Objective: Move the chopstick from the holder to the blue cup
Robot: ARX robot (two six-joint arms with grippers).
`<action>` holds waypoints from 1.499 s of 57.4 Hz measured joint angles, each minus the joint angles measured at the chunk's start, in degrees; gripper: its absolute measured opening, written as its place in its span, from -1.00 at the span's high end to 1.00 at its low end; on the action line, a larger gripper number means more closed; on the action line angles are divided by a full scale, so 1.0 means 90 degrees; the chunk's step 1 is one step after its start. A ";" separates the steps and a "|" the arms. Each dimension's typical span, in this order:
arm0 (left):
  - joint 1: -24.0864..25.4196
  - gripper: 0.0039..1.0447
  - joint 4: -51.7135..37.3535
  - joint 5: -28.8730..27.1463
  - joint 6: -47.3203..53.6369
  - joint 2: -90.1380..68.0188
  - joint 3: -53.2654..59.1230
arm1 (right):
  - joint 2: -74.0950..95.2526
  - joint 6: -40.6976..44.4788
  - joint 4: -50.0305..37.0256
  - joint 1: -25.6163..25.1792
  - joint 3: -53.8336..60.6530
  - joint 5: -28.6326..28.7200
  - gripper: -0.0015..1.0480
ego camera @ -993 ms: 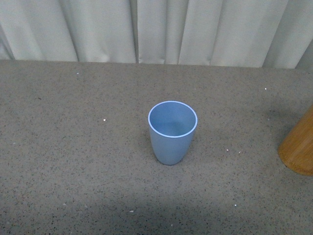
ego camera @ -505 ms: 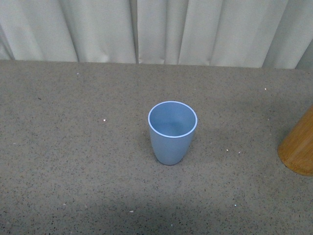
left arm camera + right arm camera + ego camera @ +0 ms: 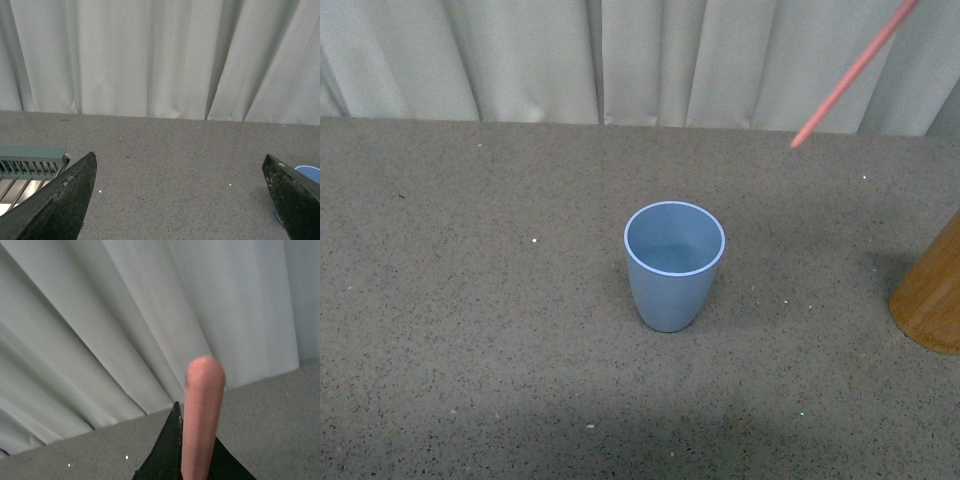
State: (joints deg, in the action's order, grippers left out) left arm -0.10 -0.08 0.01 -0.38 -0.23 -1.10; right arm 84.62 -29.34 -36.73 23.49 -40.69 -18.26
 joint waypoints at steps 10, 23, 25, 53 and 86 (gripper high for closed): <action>0.0000 -0.88 0.0000 0.0000 0.0000 0.0000 0.0000 | 0.0704 -0.0233 -0.0158 0.0350 -0.0002 -0.0170 0.98; 0.0000 -0.88 0.0000 0.0000 -0.0002 0.0000 0.0000 | 0.1156 -0.0338 -0.0257 0.0386 -0.0002 -0.0206 0.98; 0.0000 -0.88 0.0000 0.0000 0.0000 0.0000 0.0000 | 0.1183 -0.0340 -0.0260 0.0386 -0.0007 -0.0216 0.98; 0.0000 -0.88 0.0000 0.0000 0.0000 0.0000 0.0000 | 0.1331 -0.0304 -0.0231 0.0440 -0.0117 -0.0321 0.98; 0.0000 -0.88 0.0000 0.0000 0.0000 0.0000 0.0000 | 0.1226 0.0000 -0.0124 0.0362 -0.0092 -0.0267 -0.79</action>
State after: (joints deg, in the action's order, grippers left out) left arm -0.10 -0.08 0.01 -0.38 -0.23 -1.10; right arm 95.66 -29.34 -37.85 26.74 -41.52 -20.67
